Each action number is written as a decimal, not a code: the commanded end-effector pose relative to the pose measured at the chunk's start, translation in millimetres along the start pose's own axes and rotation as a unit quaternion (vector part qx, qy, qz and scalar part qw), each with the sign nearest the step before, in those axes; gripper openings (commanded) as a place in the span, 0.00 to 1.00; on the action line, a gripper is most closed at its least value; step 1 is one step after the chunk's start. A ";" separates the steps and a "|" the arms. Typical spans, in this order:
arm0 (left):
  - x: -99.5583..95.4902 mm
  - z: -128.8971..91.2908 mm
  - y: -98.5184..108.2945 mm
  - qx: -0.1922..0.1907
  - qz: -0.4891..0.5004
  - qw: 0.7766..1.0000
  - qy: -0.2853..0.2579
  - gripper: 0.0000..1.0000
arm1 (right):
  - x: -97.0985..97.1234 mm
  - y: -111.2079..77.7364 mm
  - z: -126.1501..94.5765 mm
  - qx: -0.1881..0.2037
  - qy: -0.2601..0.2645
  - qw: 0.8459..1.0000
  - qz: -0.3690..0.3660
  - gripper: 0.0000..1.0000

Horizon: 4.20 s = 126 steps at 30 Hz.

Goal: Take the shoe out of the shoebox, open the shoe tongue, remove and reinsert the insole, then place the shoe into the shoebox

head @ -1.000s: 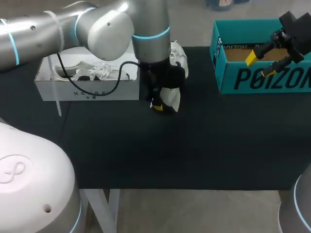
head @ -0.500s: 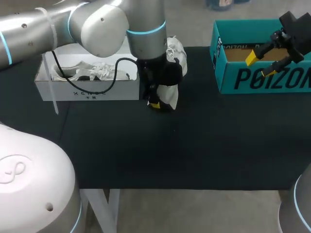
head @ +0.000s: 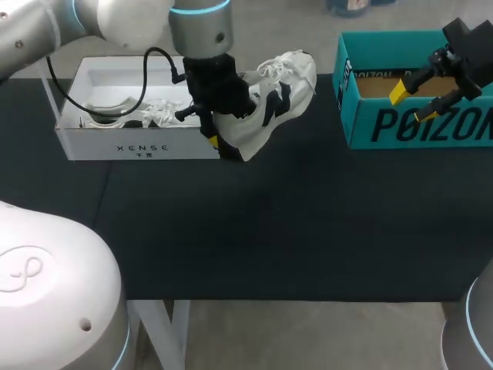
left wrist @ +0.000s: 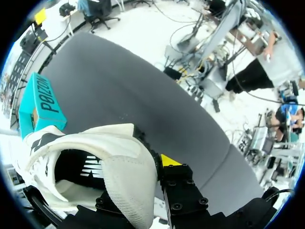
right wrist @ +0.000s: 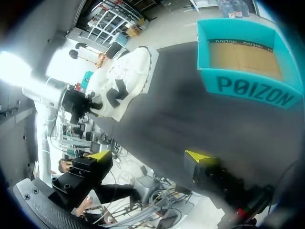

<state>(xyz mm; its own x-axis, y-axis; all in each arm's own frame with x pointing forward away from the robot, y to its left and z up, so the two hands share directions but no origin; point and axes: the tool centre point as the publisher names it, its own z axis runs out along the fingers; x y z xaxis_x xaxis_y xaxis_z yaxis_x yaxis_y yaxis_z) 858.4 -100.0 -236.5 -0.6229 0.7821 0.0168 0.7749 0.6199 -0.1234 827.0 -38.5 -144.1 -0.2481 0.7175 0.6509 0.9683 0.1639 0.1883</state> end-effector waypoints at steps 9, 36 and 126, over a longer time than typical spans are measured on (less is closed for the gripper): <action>-1.6 -1.5 2.3 0.002 0.036 0.999 0.005 0.00 | -0.5 0.6 0.6 0.001 -0.001 1.000 0.000 1.00; 26.4 -34.0 83.3 -0.010 0.392 0.919 0.045 0.00 | -0.5 0.6 0.6 0.001 -0.001 1.000 0.000 1.00; 41.1 6.2 491.8 -0.213 0.333 0.909 0.133 0.00 | -0.5 0.6 0.6 0.001 -0.001 1.000 0.000 1.00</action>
<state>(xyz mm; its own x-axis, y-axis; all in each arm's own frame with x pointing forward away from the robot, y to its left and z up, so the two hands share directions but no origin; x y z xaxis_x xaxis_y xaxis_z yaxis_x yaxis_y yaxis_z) 1207.5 235.5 -284.9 0.0023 0.9454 0.3259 0.9786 -0.0691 0.1936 827.0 -38.5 -144.0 -0.2480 0.7175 0.6509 0.9683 0.1640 0.1882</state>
